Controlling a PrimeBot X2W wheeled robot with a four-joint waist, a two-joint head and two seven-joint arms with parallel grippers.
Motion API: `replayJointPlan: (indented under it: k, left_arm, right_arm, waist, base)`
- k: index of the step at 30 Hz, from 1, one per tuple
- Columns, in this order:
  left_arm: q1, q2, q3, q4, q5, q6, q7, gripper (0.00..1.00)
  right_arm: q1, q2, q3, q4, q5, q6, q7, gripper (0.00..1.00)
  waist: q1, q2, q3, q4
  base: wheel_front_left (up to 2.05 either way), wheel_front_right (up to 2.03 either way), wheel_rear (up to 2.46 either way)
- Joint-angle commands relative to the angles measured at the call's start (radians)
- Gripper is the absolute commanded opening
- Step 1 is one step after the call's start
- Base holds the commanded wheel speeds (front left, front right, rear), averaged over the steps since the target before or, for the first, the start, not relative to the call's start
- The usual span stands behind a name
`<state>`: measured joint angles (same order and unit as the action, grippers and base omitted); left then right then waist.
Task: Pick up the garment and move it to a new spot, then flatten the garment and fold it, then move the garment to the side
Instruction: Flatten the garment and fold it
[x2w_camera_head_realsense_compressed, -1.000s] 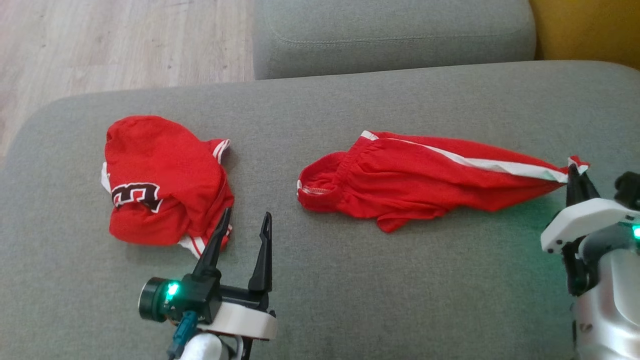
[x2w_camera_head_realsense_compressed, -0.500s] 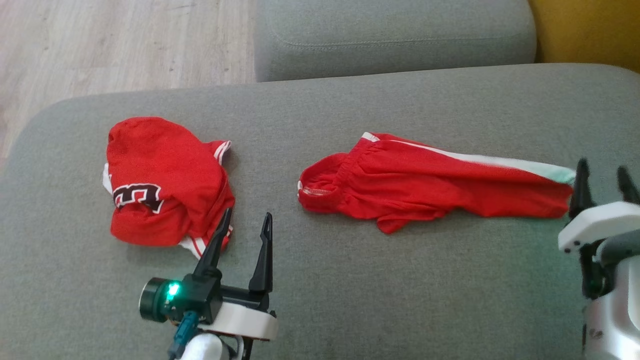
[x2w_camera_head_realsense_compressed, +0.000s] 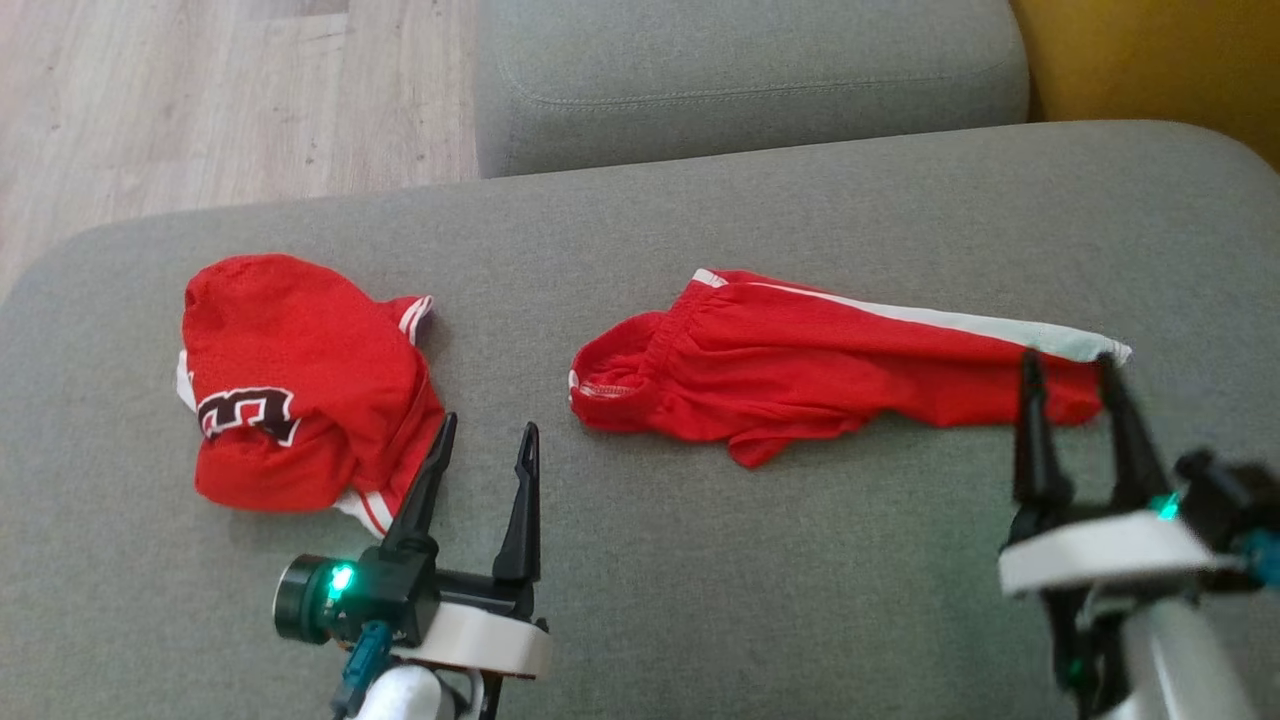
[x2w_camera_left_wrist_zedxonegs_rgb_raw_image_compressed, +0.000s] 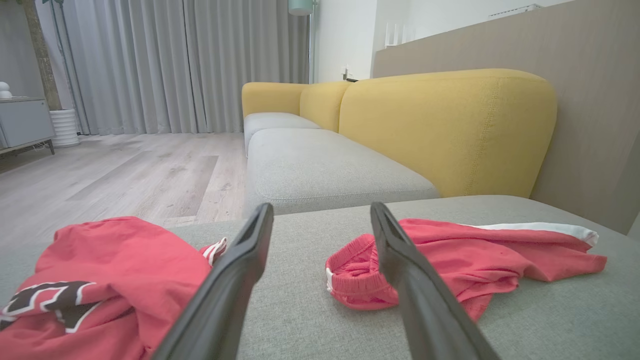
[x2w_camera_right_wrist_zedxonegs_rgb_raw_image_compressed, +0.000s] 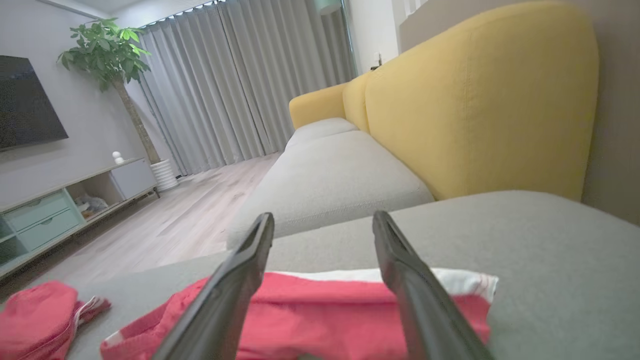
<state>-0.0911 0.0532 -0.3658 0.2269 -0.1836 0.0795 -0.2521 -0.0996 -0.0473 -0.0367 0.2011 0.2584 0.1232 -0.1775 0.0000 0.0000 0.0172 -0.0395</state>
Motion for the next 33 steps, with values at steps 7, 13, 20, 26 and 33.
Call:
replayJointPlan:
  k: [7, 13, 20, 26, 33]
  left_arm:
    - [-0.038, -0.003, 0.030, -0.030, 0.010, -0.003, -0.010, 1.00]
    - [-0.065, -0.003, 0.025, -0.032, 0.018, -0.009, -0.010, 1.00]
    - [-0.119, -0.003, 0.005, -0.027, 0.020, -0.020, -0.010, 1.00]
    - [-0.154, -0.003, -0.029, -0.019, 0.004, -0.016, -0.010, 1.00]
    - [-0.181, -0.003, -0.053, -0.012, -0.010, -0.006, -0.010, 1.00]
  right_arm:
    - [0.020, -0.003, 0.067, -0.036, 0.018, 0.008, -0.048, 1.00]
    - [-0.088, -0.003, 0.059, -0.036, -0.081, 0.008, 0.002, 1.00]
    - [-0.364, -0.039, 0.087, 0.158, -0.189, 0.008, 0.256, 1.00]
    - [-0.516, -0.112, 0.204, 0.374, -0.093, 0.008, 0.382, 1.00]
    - [-0.589, -0.217, 0.386, 0.538, 0.029, 0.008, 0.438, 1.00]
  waist:
    - [0.0000, 0.0000, 0.011, 0.003]
    - [0.0000, 0.0000, 0.069, 0.032]
    - [0.0000, 0.0000, 0.171, 0.098]
    - [0.0000, 0.0000, 0.210, 0.151]
    - [0.0000, 0.0000, 0.228, 0.194]
  base:
    - [0.00, 0.00, 0.00]
    - [0.00, 0.00, 0.00]
    - [0.00, 0.00, 0.00]
    - [0.00, 0.00, 0.00]
    - [0.00, 0.00, 0.00]
